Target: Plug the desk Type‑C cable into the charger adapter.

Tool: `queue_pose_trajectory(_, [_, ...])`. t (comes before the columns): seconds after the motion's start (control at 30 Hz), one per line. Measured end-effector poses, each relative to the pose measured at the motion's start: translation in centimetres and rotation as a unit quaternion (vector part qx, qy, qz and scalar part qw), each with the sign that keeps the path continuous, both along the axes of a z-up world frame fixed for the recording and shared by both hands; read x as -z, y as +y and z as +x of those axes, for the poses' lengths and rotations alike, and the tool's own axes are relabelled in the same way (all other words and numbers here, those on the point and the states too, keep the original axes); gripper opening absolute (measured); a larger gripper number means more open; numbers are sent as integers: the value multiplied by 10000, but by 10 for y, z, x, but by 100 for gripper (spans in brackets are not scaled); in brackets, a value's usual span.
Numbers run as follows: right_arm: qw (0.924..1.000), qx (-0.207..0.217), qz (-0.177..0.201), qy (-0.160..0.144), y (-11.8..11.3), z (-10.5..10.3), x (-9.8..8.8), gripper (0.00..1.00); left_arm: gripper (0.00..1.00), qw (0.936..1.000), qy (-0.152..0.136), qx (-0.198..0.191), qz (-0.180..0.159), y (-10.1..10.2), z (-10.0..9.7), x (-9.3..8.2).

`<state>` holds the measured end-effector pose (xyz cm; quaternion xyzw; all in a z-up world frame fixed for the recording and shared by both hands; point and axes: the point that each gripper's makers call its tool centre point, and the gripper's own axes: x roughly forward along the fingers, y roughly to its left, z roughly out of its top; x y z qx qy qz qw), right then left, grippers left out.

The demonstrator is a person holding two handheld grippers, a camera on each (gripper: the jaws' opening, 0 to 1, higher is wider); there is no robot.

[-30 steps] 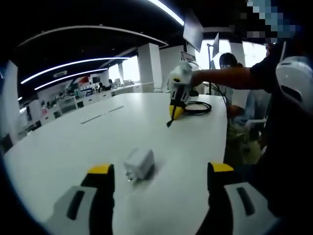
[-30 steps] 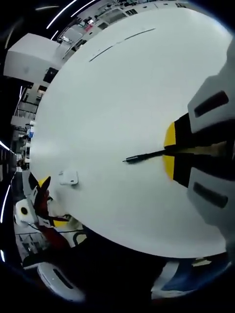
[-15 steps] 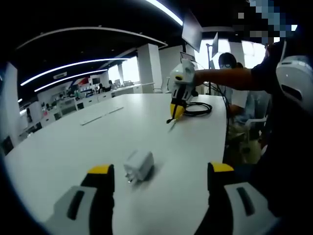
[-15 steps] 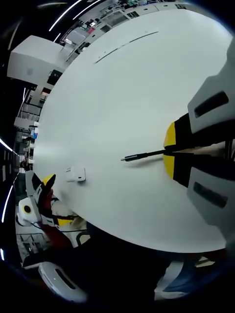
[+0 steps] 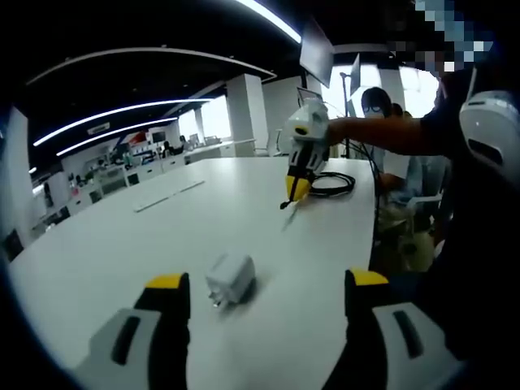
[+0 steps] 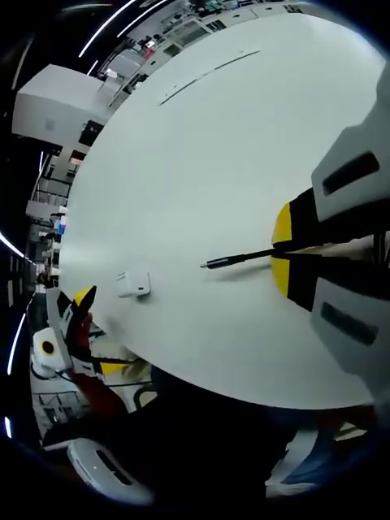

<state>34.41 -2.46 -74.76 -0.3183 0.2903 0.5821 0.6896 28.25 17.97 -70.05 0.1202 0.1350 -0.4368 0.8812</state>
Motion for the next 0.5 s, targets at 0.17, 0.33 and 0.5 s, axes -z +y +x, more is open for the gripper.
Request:
queue_pose_trajectory(0.17, [10000, -6, -11, -8, 4, -4, 0, 1, 78, 10000, -30, 13, -7, 0, -1, -3])
queue_pose_trajectory(0.33, [10000, -1, 24, -25, 7, -4, 0, 1, 78, 10000, -42, 13, -21, 1, -3, -3])
queue_pose_trajectory(0.5, [10000, -16, 27, -34, 16, -8, 0, 1, 78, 10000, -45, -10, -28, 3, -5, -3])
